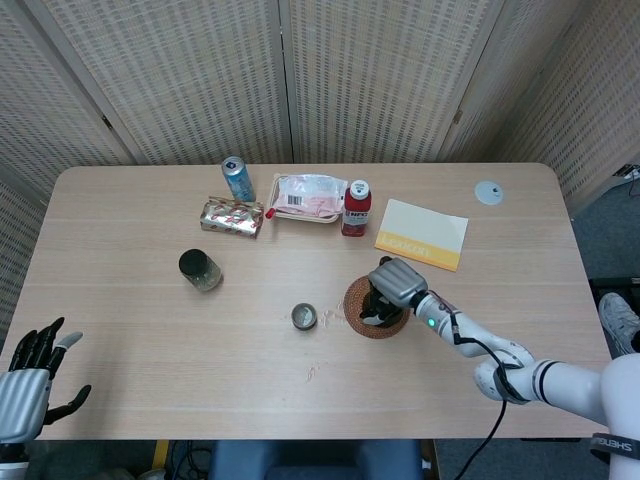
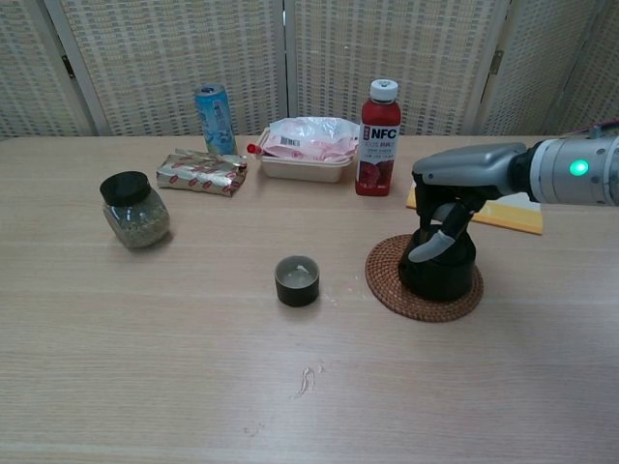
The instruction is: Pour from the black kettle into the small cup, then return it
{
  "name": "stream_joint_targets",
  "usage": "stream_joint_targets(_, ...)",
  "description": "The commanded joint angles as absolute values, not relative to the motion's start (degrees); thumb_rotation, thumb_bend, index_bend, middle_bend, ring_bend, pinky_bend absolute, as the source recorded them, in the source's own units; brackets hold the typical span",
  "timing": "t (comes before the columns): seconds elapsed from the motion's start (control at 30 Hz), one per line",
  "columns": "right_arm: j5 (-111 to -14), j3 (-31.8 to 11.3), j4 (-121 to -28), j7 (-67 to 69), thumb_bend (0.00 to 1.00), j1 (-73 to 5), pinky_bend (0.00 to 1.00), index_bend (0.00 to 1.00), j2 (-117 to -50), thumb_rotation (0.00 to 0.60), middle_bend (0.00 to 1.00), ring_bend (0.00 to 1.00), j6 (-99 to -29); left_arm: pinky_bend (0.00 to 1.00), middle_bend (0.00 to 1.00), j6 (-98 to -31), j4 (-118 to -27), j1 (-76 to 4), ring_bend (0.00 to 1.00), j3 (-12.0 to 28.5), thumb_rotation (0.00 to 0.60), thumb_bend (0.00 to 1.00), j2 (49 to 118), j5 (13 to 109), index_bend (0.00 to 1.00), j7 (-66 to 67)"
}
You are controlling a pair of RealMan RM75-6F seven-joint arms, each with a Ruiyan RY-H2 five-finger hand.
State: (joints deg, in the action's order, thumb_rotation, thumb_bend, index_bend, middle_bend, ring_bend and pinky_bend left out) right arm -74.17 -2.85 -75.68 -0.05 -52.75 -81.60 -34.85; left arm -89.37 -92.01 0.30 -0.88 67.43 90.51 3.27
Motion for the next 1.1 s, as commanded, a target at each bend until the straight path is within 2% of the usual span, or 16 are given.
stream_joint_targets(0.03,-74.18,-2.81,-75.6,-0.73,0.0,-52.66,0.21,1.0,-81.58,0.339,0.98,0.87,-35.01,0.0,0.0,-89.36,-92.04,0.29,0.06,-0.92,0.6,0.25,67.42,90.53,0.17,3.28)
stream_joint_targets(0.23,-73.69,-2.76,-76.12,-3.17,0.0,-52.39,0.21,1.0,-81.36,0.34,0.95,0.83,-35.59,0.0,0.0,-89.26,-92.15,0.22,0.06,-0.95,0.6,0.25,67.43,90.53,0.17,3.37)
stream_joint_targets(0.33,-73.19,-2.69,-76.66,-4.58,0.0,-52.2,0.21,0.96,-81.15,0.338,0.9,0.79,-35.83,0.0,0.0,-89.26,-92.13,0.22,0.06,-0.99,0.6,0.25,67.47,90.57,0.17,3.38)
stream_joint_targets(0.5,-72.36,-2.47,-77.46,-6.64,0.0,-52.07,0.21,0.84,-80.92,0.339,0.78,0.69,-35.8,0.0,0.0,-89.31,-92.04,0.22,0.06,-1.02,0.6,0.25,67.54,90.6,0.17,3.32)
stream_joint_targets(0.67,-71.41,-2.57,-78.41,-8.1,0.0,-51.92,0.21,0.71,-80.67,0.338,0.65,0.56,-36.03,0.0,0.0,-89.49,-91.89,0.35,0.06,-1.1,0.6,0.25,67.56,90.63,0.17,3.13)
stream_joint_targets(1.1,-68.32,-3.31,-82.56,-11.94,0.0,-51.53,0.19,0.37,-78.76,0.34,0.39,0.29,-37.59,0.0,0.0,-89.87,-91.52,0.45,0.06,-1.05,0.6,0.25,67.43,90.75,0.17,2.4)
